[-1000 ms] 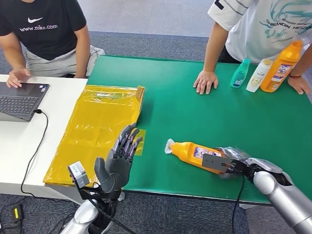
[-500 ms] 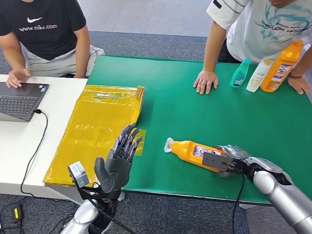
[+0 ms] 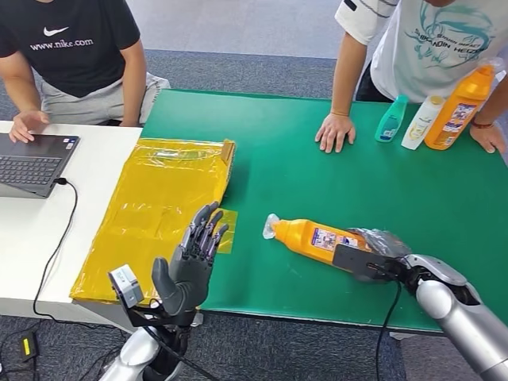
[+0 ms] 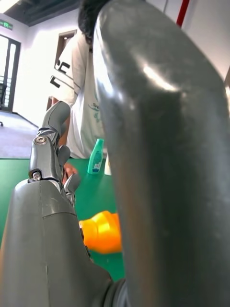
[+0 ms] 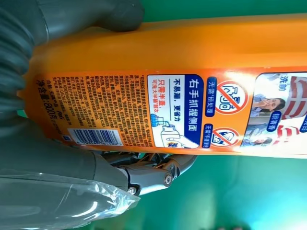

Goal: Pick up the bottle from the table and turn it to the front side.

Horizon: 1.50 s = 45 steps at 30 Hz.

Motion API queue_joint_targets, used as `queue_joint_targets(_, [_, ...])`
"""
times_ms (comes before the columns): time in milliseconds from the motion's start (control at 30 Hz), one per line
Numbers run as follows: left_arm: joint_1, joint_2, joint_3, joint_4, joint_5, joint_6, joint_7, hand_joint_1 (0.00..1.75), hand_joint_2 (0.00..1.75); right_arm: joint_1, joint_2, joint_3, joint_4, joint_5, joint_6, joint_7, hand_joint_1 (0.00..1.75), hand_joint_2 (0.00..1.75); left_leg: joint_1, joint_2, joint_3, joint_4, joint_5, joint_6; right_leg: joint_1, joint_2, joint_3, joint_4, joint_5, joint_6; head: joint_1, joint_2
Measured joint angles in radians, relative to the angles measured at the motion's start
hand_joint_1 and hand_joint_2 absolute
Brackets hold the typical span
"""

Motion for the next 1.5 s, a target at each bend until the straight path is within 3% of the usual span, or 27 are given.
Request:
queue_joint_targets(467, [0.005, 0.0, 0.007, -0.004, -0.005, 0.002, -0.006, 0.0, 0.0, 0.082, 0.022, -0.075, -0.104, -0.026, -0.086, -0.123, 1.75, 1.75, 0.0, 0.0, -0.001, 0.0, 0.0, 0.0, 0.0, 0.0, -0.001, 0.0, 0.0, 0.0, 0.0, 0.0])
queue_joint_targets(900, [0.006, 0.004, 0.013, -0.015, -0.009, 0.022, -0.012, 0.0, 0.0, 0.197, 0.098, -0.168, -0.213, -0.097, -0.155, -0.243, 1.75, 1.75, 0.0, 0.0, -0.002, 0.0, 0.0, 0.0, 0.0, 0.0, -0.002, 0.0, 0.0, 0.0, 0.0, 0.0])
queue_joint_targets(1500, [0.005, 0.026, 0.013, -0.031, -0.033, 0.06, -0.002, 0.0, 0.0, 0.289, 0.187, -0.233, -0.279, -0.172, -0.191, -0.324, 1.75, 1.75, 0.0, 0.0, -0.002, 0.0, 0.0, 0.0, 0.0, 0.0, -0.002, 0.0, 0.0, 0.0, 0.0, 0.0])
